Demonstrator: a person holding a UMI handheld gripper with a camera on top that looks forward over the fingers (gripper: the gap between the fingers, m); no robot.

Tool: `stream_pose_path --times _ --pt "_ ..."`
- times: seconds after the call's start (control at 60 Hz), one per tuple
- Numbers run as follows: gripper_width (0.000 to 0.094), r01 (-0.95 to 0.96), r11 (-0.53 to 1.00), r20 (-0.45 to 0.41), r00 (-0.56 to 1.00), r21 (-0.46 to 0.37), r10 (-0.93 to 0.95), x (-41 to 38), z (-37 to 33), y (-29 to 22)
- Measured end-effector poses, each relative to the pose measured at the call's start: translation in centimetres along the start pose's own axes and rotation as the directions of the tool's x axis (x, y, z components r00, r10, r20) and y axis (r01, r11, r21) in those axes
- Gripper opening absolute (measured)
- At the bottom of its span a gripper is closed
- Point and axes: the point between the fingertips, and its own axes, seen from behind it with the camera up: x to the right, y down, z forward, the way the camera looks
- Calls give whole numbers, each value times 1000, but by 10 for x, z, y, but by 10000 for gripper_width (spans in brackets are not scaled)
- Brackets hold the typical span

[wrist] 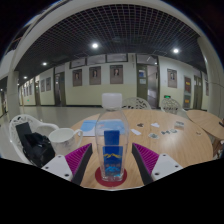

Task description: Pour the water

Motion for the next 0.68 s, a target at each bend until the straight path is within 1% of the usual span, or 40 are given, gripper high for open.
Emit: stream_pose_path --times 0.1,0.183,0.3,0.417,0.433,0.45,0.6,0.683 --pt "850 -6 1000 24 1000 -28 6 -2 -20 -7" --pt "843 -29 999 36 999 -30 30 0 -47 -19" --pt "842 -50 998 88 995 -39 53 -6 -84 -32" --pt "841 -62 995 131 989 -72 71 -15 -109 -33" --pt "842 -67 994 141 987 -82 78 -12 -113 -49" --pt "840 -70 994 152 985 -86 83 -15 -119 -41" --pt "836 -122 982 227 962 -146 153 -30 -132 -49" --pt "827 -138 976 250 952 -171 179 -37 -124 -55"
